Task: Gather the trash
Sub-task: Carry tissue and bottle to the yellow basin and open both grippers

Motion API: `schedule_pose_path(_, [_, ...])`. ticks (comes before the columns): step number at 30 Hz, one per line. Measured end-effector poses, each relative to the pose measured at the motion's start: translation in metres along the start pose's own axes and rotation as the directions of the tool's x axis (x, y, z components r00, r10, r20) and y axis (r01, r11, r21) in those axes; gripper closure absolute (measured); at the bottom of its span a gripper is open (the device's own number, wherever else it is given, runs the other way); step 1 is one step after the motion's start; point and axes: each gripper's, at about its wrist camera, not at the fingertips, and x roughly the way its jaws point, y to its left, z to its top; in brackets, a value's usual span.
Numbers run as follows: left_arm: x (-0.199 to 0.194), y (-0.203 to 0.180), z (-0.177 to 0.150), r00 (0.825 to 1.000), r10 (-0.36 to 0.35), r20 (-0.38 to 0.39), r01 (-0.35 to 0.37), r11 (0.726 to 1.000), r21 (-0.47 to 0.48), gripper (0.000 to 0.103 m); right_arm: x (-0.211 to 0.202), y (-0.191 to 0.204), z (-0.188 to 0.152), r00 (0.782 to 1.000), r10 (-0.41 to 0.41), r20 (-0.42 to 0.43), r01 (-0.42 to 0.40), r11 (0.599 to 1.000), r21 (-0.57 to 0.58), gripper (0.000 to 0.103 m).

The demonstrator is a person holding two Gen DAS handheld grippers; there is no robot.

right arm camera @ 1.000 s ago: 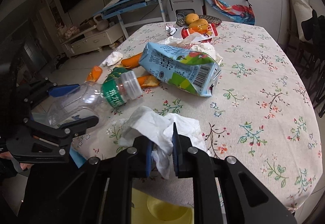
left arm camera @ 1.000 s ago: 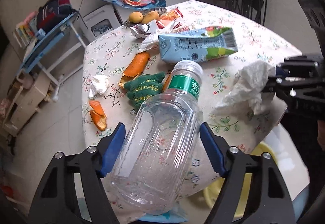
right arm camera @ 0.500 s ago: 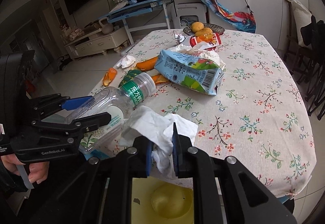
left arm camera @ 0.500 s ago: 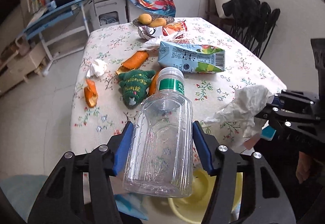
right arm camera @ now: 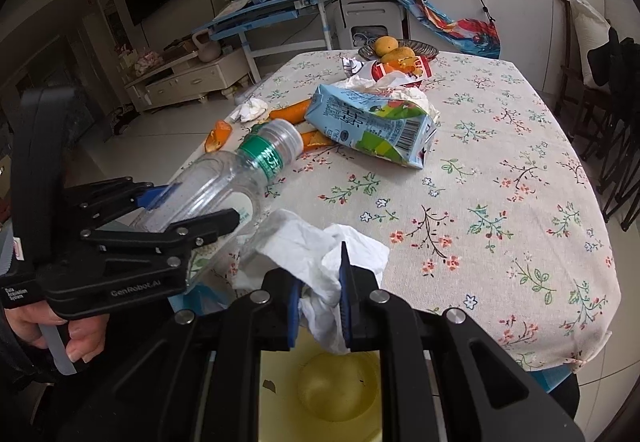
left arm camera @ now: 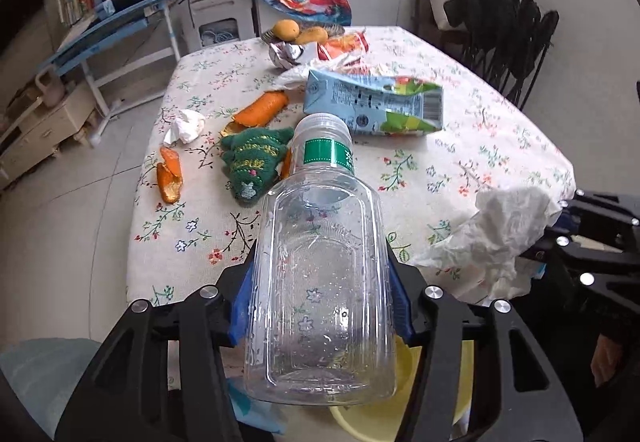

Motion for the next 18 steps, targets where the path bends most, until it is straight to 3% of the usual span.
schedule_pose_path(9, [-0.046, 0.004, -0.023, 0.995, -0.056, 0.082, 0.063, 0.994, -0.094, 0.051, -0.014, 0.023, -0.012, 1.000, -0.025, -0.010, 0.025, 0.997, -0.073, 0.086])
schedule_pose_path(18, [-0.083, -0.003, -0.059, 0.991, -0.085, 0.107, 0.098, 0.987, -0.125, 0.051, -0.010, 0.047, -0.054, 0.994, -0.012, -0.106, -0.002, 0.992, -0.127, 0.086])
